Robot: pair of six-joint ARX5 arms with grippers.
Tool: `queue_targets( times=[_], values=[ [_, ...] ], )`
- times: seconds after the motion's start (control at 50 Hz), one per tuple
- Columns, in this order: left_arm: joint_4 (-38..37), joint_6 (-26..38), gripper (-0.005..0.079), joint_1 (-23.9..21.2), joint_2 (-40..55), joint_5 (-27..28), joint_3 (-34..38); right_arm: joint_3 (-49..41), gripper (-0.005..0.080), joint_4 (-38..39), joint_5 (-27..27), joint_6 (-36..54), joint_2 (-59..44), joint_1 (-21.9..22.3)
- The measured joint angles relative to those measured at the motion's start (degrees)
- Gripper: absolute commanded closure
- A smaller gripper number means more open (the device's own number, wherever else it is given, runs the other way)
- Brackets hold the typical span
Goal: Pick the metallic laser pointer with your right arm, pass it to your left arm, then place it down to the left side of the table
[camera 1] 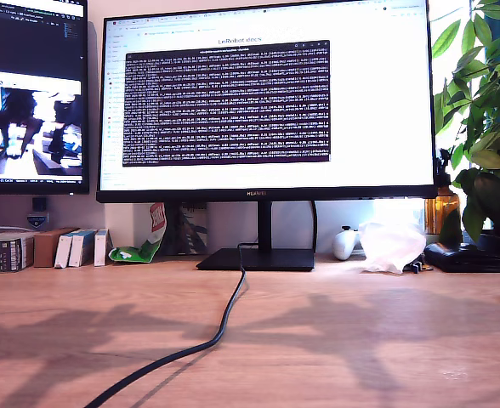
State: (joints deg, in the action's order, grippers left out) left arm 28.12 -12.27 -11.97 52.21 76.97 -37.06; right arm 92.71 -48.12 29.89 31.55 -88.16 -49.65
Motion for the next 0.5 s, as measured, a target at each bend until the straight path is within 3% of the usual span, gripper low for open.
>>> queue_targets(
  times=[0.3,0.5],
  values=[
    [-2.54,0.17,0.0473,0.00,0.00,0.55,-0.02,0.00,0.0763,-0.44,-0.17,-0.02,0.00,-0.13],
    [-4.87,3.80,0.0468,0.13,0.02,-0.09,-0.07,0.00,0.0763,0.15,1.18,-0.02,0.00,-1.36]
  ],
)
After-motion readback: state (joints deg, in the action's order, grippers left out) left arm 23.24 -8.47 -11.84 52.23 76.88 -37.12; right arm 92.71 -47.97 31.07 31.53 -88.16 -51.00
